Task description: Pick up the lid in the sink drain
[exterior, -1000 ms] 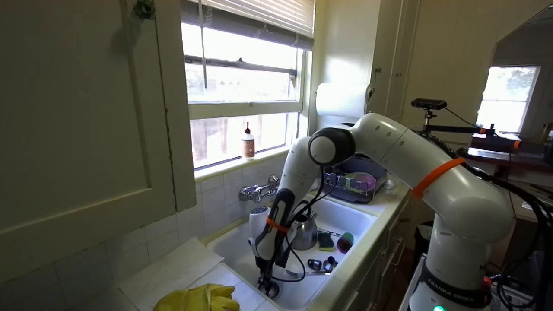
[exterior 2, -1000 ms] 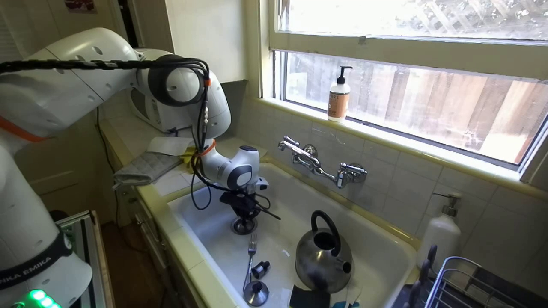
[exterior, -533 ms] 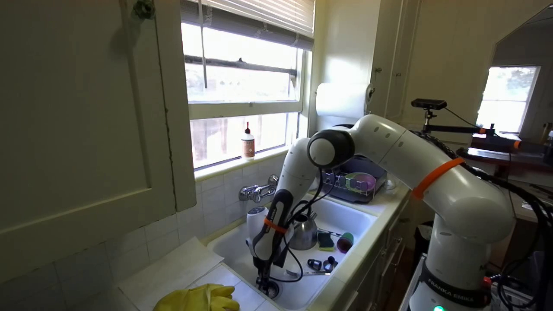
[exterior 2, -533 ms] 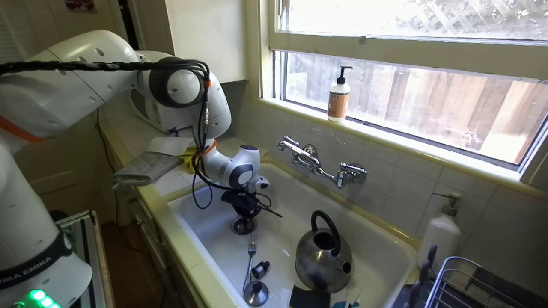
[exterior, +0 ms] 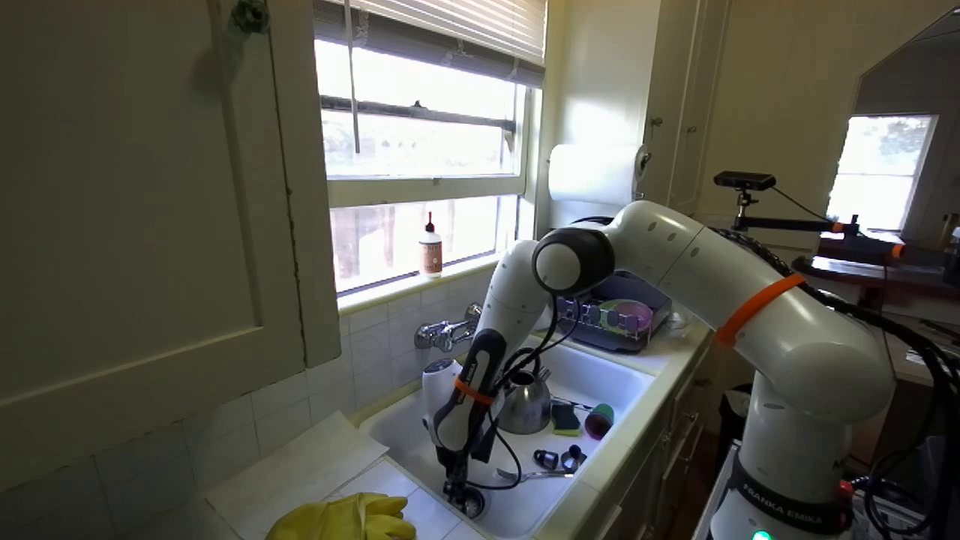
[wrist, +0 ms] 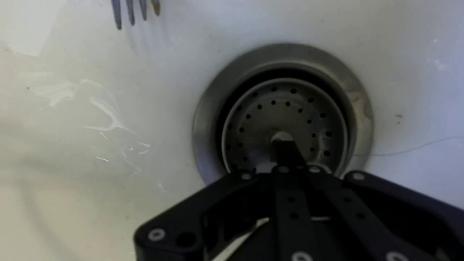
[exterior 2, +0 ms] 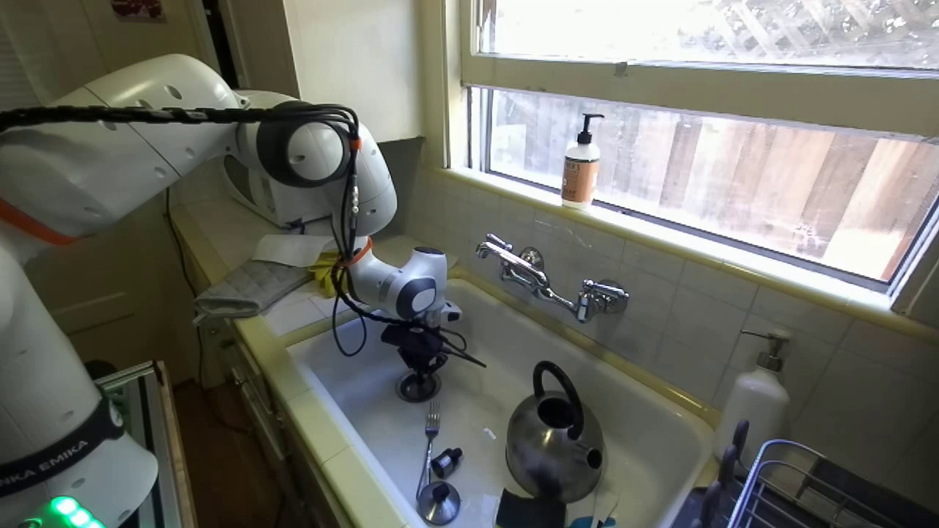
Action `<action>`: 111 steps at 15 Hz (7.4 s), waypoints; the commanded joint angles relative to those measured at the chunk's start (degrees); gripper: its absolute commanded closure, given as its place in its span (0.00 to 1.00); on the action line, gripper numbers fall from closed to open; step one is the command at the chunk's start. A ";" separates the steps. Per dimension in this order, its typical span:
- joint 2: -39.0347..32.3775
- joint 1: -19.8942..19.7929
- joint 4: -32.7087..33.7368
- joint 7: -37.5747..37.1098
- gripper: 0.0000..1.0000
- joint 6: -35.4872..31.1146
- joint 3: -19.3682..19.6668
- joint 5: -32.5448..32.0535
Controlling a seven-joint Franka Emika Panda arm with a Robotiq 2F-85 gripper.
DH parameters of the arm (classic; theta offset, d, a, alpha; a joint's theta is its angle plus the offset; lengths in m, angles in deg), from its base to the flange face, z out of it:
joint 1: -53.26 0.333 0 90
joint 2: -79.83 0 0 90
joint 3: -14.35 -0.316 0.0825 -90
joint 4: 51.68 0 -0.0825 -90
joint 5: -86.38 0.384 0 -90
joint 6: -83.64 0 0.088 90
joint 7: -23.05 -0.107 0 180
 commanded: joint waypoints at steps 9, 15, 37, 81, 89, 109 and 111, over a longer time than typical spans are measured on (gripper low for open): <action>0.46 0.57 -3.95 -1.74 1.00 -7.02 0.69 -1.56; 1.53 0.60 -6.04 -3.40 0.51 -12.45 1.21 -1.12; 4.46 -1.73 -9.33 -1.66 1.00 -9.63 -0.96 -0.76; -0.10 -3.07 -3.00 -1.08 1.00 -6.11 -1.49 -0.48; 1.45 -2.98 -4.80 -1.82 1.00 -5.11 -1.46 -0.35; 9.47 -8.37 -14.41 1.86 1.00 -6.80 -6.07 0.13; 11.61 -7.69 -16.28 0.70 0.74 -7.02 -5.29 0.22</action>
